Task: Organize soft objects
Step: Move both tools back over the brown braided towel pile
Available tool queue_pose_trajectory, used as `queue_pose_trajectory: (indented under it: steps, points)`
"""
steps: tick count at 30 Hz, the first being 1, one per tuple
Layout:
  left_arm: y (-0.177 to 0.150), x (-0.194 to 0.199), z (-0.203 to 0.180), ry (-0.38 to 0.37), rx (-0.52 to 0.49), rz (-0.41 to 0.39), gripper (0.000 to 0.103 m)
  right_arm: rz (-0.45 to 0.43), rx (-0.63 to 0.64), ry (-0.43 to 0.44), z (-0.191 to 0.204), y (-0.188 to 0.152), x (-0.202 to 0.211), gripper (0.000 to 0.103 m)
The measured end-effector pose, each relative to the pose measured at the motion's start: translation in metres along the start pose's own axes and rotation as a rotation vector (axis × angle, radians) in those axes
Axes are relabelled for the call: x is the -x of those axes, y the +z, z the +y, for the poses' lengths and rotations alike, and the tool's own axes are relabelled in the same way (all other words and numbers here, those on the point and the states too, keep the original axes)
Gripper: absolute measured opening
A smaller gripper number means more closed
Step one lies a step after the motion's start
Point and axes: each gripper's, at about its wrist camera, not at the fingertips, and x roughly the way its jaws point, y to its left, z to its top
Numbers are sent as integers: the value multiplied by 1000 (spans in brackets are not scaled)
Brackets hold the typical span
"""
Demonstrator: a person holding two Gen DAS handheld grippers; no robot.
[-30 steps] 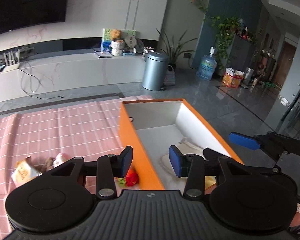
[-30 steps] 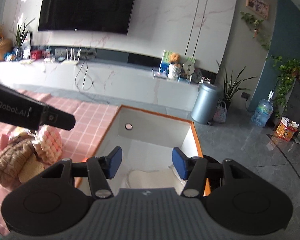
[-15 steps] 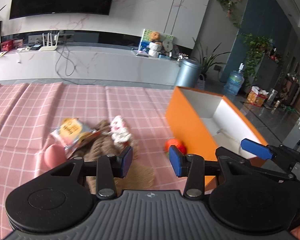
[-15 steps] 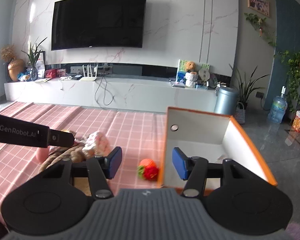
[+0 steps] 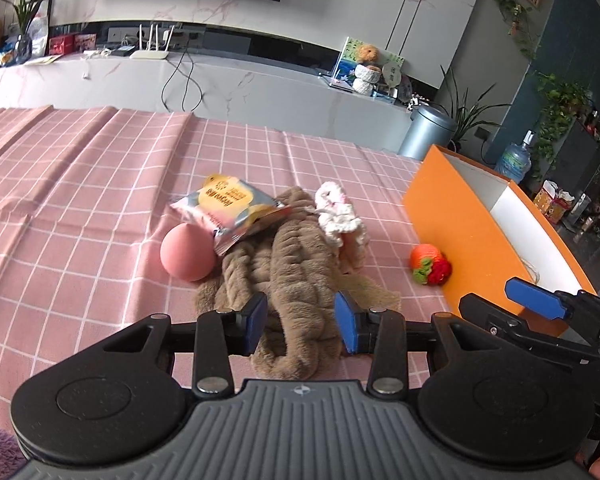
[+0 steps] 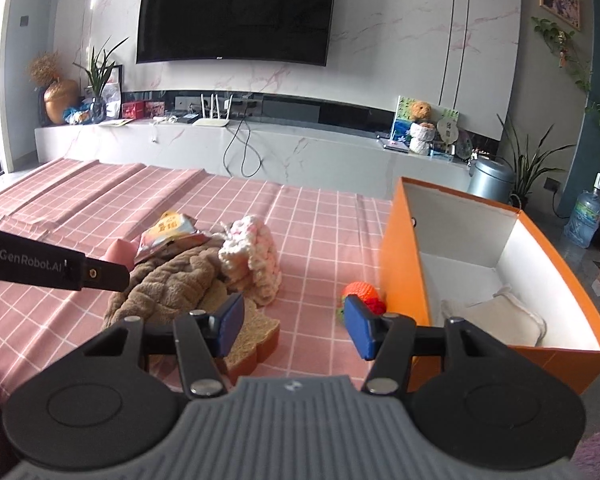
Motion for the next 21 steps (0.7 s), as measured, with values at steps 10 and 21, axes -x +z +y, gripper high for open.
queue_pose_trajectory:
  steps: [10, 21]
  points:
    - [5, -27, -5, -44, -33, 41, 55, 78, 99, 36, 19, 0, -44, 53]
    - [13, -56, 13, 34, 60, 91, 82, 114, 115, 86, 27, 5, -88, 53]
